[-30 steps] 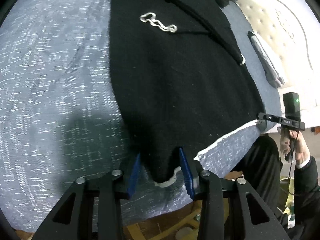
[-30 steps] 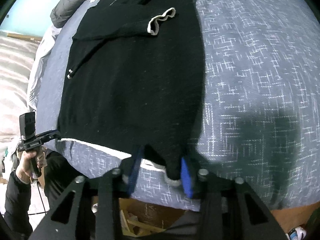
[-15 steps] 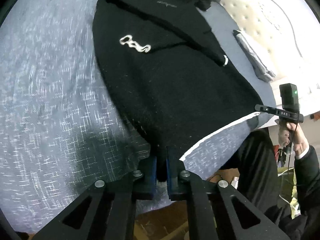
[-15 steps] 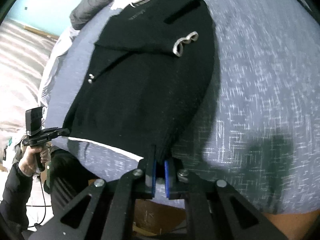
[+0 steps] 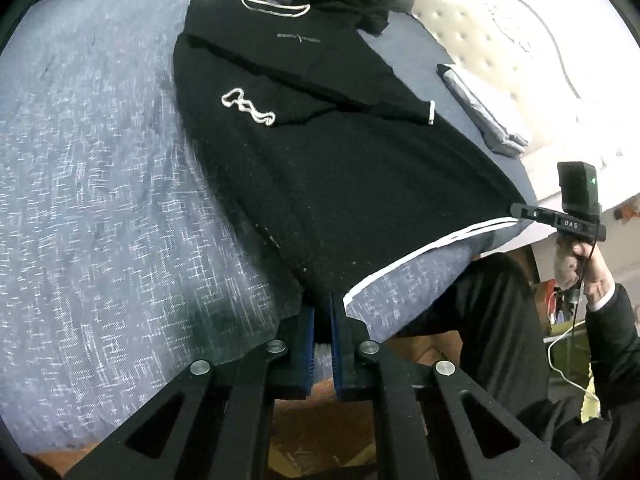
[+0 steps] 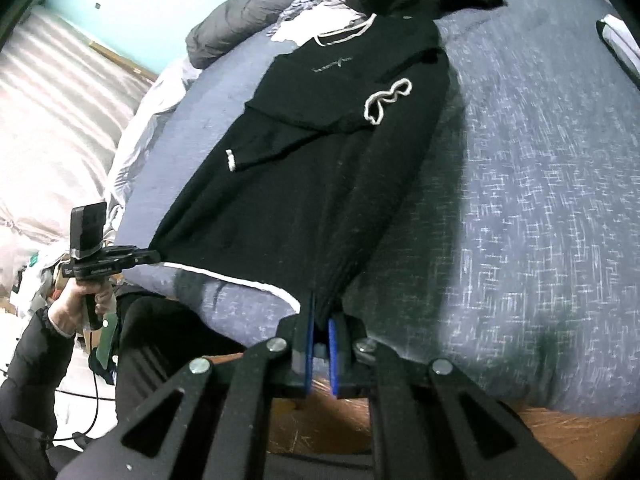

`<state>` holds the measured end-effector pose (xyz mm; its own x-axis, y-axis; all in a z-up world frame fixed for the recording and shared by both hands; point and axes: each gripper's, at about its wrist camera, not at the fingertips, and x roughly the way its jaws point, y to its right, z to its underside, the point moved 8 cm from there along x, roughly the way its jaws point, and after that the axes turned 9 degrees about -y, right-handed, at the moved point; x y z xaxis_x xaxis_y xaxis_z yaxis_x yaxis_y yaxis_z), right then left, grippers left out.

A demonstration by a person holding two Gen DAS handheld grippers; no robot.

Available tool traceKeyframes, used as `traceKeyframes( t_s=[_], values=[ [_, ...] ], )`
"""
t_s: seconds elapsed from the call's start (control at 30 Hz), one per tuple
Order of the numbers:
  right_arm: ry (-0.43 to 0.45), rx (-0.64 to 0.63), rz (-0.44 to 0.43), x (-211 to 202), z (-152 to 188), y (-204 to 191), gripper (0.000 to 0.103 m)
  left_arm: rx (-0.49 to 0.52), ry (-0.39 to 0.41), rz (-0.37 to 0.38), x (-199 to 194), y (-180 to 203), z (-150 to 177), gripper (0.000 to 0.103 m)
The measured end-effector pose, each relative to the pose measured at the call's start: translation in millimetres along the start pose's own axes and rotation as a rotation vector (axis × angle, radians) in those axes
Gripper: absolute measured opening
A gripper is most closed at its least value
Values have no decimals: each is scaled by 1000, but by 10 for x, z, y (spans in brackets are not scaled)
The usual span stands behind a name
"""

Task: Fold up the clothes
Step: 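Lift the hem with both tools and fold it toward the collar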

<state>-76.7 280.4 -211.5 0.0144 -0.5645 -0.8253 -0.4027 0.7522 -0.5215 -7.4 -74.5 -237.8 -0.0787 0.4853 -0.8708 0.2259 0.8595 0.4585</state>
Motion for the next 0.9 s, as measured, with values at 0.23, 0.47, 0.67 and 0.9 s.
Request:
traceKeyframes(
  t_s=[0.23, 0.47, 0.67, 0.9],
  values=[
    [45, -19, -23, -226, 95, -126, 5, 40, 35, 2, -251, 114, 61, 6],
    [92, -55, -52, -462, 148, -281, 5, 68, 65, -13, -515, 241, 175, 6],
    [115, -107, -67, -636, 216, -489, 5, 82, 83, -14, -685, 355, 347, 6],
    [122, -164, -82, -836, 379, -718, 5, 105, 102, 8, -820, 490, 406, 6]
  ],
)
